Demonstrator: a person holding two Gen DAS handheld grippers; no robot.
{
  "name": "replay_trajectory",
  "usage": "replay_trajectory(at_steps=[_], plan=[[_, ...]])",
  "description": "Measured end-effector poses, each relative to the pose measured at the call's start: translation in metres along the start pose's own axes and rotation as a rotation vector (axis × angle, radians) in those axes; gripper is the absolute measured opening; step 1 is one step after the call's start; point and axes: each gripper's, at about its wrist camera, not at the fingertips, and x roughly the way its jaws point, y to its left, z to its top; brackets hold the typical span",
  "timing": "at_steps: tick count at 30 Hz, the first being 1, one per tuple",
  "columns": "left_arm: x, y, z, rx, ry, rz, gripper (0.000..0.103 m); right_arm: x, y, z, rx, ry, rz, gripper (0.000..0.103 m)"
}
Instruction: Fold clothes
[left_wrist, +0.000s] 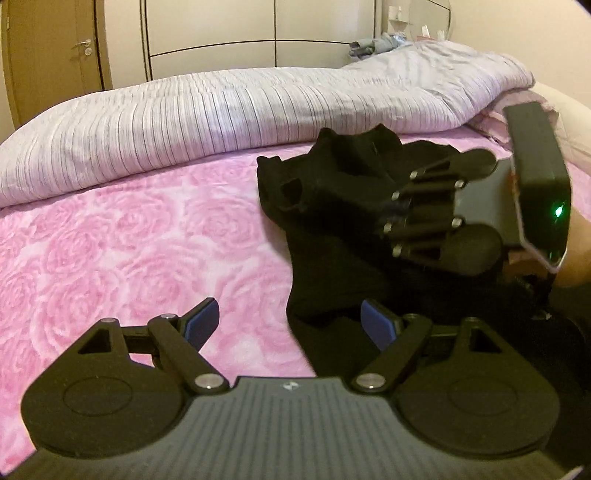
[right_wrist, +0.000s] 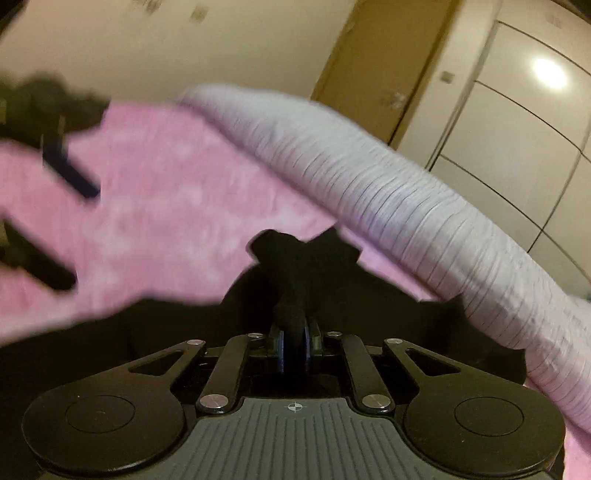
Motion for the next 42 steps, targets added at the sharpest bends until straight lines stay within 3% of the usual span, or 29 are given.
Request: replay_trajectory(at_steps=[2,4,7,11,15,17,21,23,26,31,36,39,42], plan=[[0.002,0.001,0.002,0.009,-0.003,0.005,0.082,-0.004,0.005,-0.004,0.003,0.029,0.022,0.017],[0.006,0.003,0.008,0.003,-0.013,0.011,0.082,-0.017,0.004,-0.006,0.0,0.021,0.016,0.035],[0.014,-0.001,0.023,-0.007,-0.041,-0.002,0.082,-0.052,-0.003,-0.018,0.019,-0.009,-0.002,0.051],[0.037,-0.018,0.048,0.006,-0.065,-0.024,0.082,-0.102,-0.03,-0.059,0.067,-0.005,-0.167,0.059],[0.072,-0.036,0.067,0.036,-0.057,-0.027,0.081,-0.133,-0.084,-0.114,0.208,0.081,-0.363,0.071],[0.094,-0.04,0.069,0.049,-0.027,-0.014,0.081,-0.136,-0.119,-0.143,0.341,0.141,-0.41,0.071],[0.135,-0.037,0.056,0.111,0.058,0.083,0.083,-0.138,-0.167,-0.186,0.454,0.195,-0.488,0.071],[0.142,-0.028,0.046,0.051,0.06,0.066,0.087,-0.142,-0.186,-0.207,0.496,0.231,-0.545,0.071],[0.146,-0.019,0.037,-0.01,0.05,0.057,0.092,-0.151,-0.212,-0.237,0.658,0.263,-0.545,0.072],[0.127,-0.02,0.041,0.008,0.042,0.059,0.089,-0.17,-0.202,-0.231,0.67,0.259,-0.522,0.072],[0.068,-0.026,0.03,0.043,-0.012,0.079,0.087,-0.202,-0.174,-0.209,0.614,0.245,-0.548,0.072],[0.055,-0.028,0.011,0.041,0.056,0.085,0.087,-0.212,-0.153,-0.214,0.613,0.278,-0.494,0.072],[0.044,-0.03,-0.01,0.04,0.144,0.111,0.083,-0.22,-0.134,-0.224,0.639,0.41,-0.461,0.072]])
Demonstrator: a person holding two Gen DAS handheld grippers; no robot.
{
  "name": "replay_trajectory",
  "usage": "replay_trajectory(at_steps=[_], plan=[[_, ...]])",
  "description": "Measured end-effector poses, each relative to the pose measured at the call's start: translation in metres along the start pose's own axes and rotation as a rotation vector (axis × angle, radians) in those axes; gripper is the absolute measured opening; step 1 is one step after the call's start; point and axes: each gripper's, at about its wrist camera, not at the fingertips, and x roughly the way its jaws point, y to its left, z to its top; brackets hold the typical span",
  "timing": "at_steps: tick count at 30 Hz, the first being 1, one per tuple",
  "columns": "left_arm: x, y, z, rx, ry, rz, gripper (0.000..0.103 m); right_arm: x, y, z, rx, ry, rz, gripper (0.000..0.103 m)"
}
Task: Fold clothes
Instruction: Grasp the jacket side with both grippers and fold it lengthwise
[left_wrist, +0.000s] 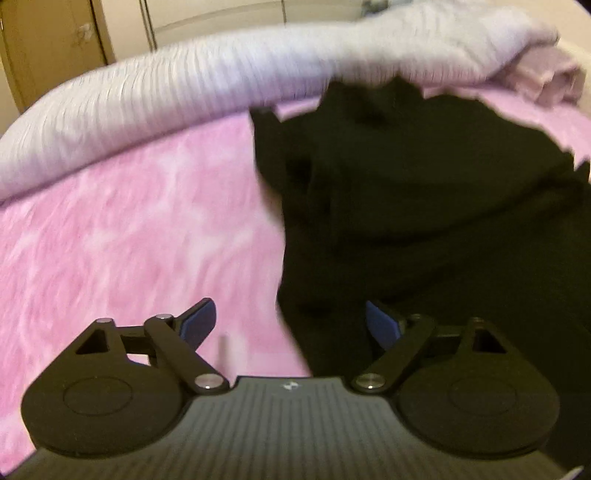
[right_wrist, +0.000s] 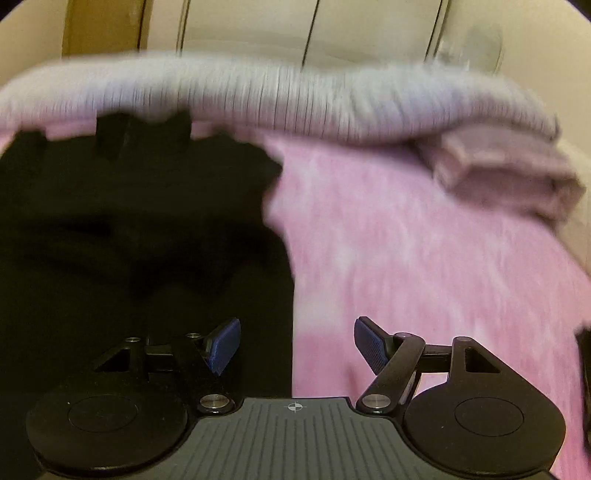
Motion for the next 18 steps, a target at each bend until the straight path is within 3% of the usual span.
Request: replay_trajectory(at_steps=[3,7,12,16,18], plan=[[-0.04,-0.003,-0.019,0.022,-0.031,0.001,0.083,-0.043,0.003,-0.022,0.017,-0.015,0.007,0.072],[-0.111,-0.024,-0.055,0.134,-0.1,-0.005,0.084,-0.119,0.017,-0.06,-0.072,-0.11,0.115,0.072],[-0.187,-0.086,-0.125,0.403,-0.154,-0.088,0.084,-0.192,0.054,-0.116,-0.287,-0.18,0.198,0.072],[-0.237,-0.136,-0.188,0.608,-0.212,-0.22,0.084,-0.226,0.085,-0.16,-0.469,-0.205,0.244,0.072],[-0.242,-0.158,-0.214,0.732,-0.21,-0.209,0.083,-0.233,0.1,-0.181,-0.55,-0.203,0.246,0.072]])
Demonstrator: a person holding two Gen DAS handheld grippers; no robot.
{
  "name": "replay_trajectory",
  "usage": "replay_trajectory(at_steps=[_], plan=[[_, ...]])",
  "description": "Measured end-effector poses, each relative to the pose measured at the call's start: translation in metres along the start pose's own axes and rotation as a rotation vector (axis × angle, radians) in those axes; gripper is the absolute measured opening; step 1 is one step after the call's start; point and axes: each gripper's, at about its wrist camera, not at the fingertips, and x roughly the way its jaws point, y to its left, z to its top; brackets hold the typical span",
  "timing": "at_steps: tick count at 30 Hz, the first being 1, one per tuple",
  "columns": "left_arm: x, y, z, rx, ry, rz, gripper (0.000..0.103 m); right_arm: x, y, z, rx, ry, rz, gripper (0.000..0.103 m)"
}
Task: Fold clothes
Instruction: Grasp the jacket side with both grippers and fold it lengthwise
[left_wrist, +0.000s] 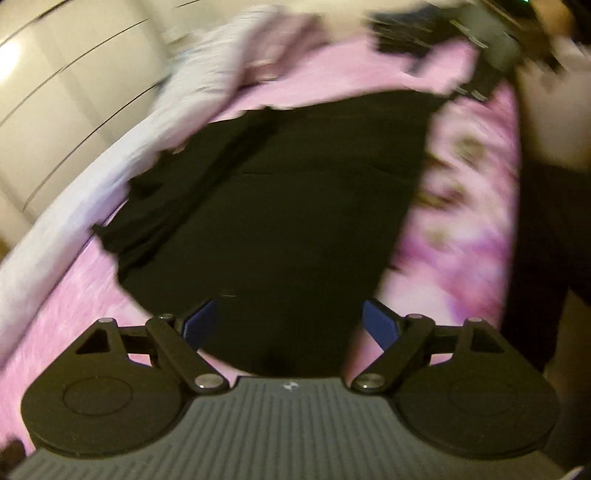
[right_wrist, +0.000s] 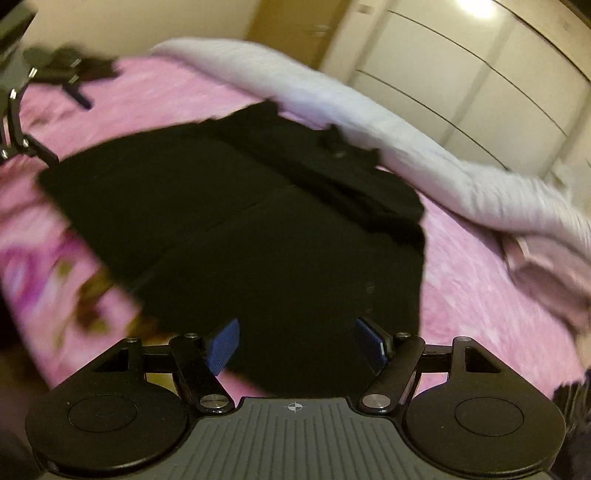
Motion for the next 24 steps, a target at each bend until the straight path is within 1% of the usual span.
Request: replay_trajectory(at_steps=[1,3,4,6,8,10,12,13,15,16,17,18,19,20,21,22,23,24], plan=[[0.002,-0.015,-0.002,0.067,0.02,0.008,0.083,0.001,0.01,-0.005,-0.037,0.009,0.004,0.072],[0.012,-0.034,-0.008,0.192,0.063,0.048,0.082,0.005,0.023,-0.014,-0.098,0.029,0.011,0.072],[0.015,-0.037,-0.012,0.229,0.053,0.066,0.082,0.007,0.029,-0.018,-0.13,0.039,0.014,0.072],[0.023,-0.036,-0.011,0.258,0.051,0.101,0.082,0.011,0.037,-0.024,-0.166,0.046,-0.001,0.072],[0.028,-0.034,-0.008,0.283,0.068,0.132,0.078,0.014,0.039,-0.028,-0.173,0.047,-0.008,0.072],[0.036,-0.036,-0.01,0.342,0.087,0.154,0.077,0.019,0.037,-0.03,-0.168,0.042,-0.005,0.072],[0.041,-0.041,-0.01,0.4,0.087,0.163,0.077,0.025,0.035,-0.031,-0.176,0.035,-0.007,0.072],[0.044,-0.043,-0.01,0.431,0.085,0.17,0.076,0.027,0.035,-0.031,-0.194,0.031,-0.011,0.072],[0.05,-0.048,-0.011,0.496,0.079,0.2,0.071,0.031,0.037,-0.033,-0.248,0.018,-0.038,0.072],[0.054,-0.049,-0.01,0.507,0.08,0.215,0.063,0.033,0.038,-0.034,-0.277,0.014,-0.057,0.072],[0.057,-0.048,-0.01,0.5,0.087,0.226,0.051,0.036,0.039,-0.035,-0.306,0.009,-0.075,0.072],[0.061,-0.047,-0.009,0.492,0.093,0.237,0.044,0.039,0.036,-0.036,-0.321,0.009,-0.091,0.072],[0.064,-0.046,-0.009,0.483,0.1,0.248,0.034,0.042,0.032,-0.038,-0.333,0.01,-0.105,0.072],[0.066,-0.043,-0.008,0.466,0.106,0.254,0.03,0.046,0.029,-0.04,-0.345,0.012,-0.119,0.072],[0.067,-0.04,-0.006,0.44,0.109,0.25,0.029,0.048,0.024,-0.043,-0.357,0.013,-0.135,0.072],[0.066,-0.036,-0.004,0.413,0.11,0.241,0.025,0.052,0.021,-0.047,-0.382,0.018,-0.156,0.072],[0.065,-0.032,-0.003,0.387,0.111,0.232,0.021,0.055,0.017,-0.051,-0.42,0.022,-0.183,0.072],[0.063,-0.029,0.0,0.364,0.112,0.228,0.02,0.059,0.014,-0.055,-0.46,0.026,-0.212,0.072]])
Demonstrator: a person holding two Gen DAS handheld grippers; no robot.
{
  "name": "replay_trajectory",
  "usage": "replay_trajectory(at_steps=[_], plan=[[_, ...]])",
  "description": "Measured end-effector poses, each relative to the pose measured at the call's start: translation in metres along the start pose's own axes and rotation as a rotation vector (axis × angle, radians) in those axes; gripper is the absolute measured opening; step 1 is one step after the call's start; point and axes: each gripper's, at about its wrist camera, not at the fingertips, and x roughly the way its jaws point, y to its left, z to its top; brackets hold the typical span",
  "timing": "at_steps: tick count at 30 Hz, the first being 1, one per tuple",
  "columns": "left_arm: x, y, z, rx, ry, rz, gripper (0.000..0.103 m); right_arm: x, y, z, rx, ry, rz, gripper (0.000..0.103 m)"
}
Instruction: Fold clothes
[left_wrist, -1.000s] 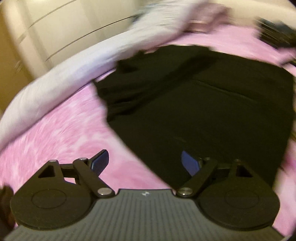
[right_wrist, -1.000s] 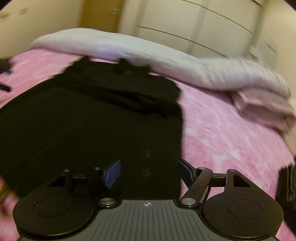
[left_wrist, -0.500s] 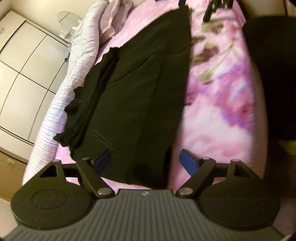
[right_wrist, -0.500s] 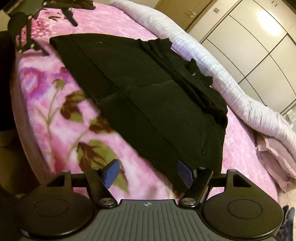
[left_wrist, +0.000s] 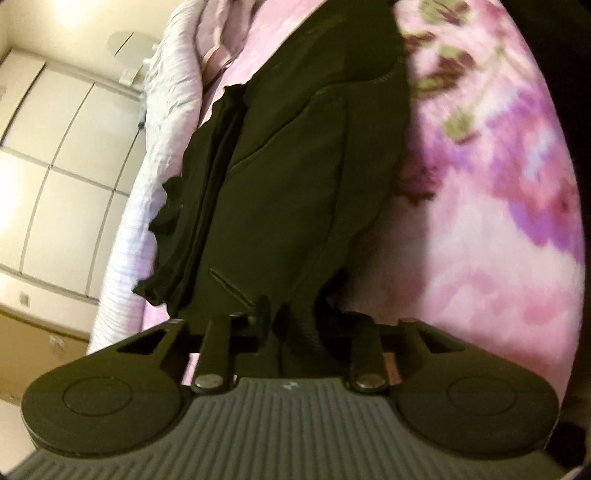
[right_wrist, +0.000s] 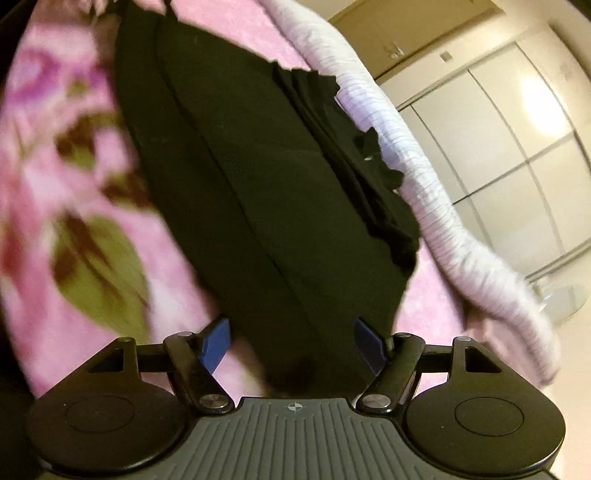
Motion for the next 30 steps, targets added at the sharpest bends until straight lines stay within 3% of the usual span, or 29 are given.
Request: replay_trajectory(at_steps=[4,9,10,14,16,22,30], plan=[[-0.003,0.021,0.001,-0.092,0.003,-0.032,0.015,0.019,-0.005,-0.018,-0.124,0.015,-0.082,0.071],[-0.007,0.043,0.003,-0.135,0.0,-0.029,0.011,0.036,-0.016,-0.025,-0.171,0.03,-0.09,0.066],[-0.008,0.047,0.002,-0.146,0.0,-0.027,0.011,0.038,-0.017,-0.025,-0.186,0.034,-0.091,0.056],[-0.01,0.067,0.0,-0.217,0.001,-0.042,0.011,0.042,-0.022,-0.024,-0.167,0.041,-0.082,0.037],[-0.01,0.075,0.0,-0.231,-0.002,-0.047,0.011,0.041,-0.028,-0.021,-0.116,0.046,-0.063,0.008],[-0.029,0.087,-0.002,-0.219,-0.03,-0.055,0.008,0.031,-0.047,-0.005,-0.033,0.064,-0.054,0.003],[-0.113,0.075,-0.04,-0.244,-0.026,-0.045,0.006,-0.058,-0.04,0.029,-0.025,-0.007,-0.056,0.002]])
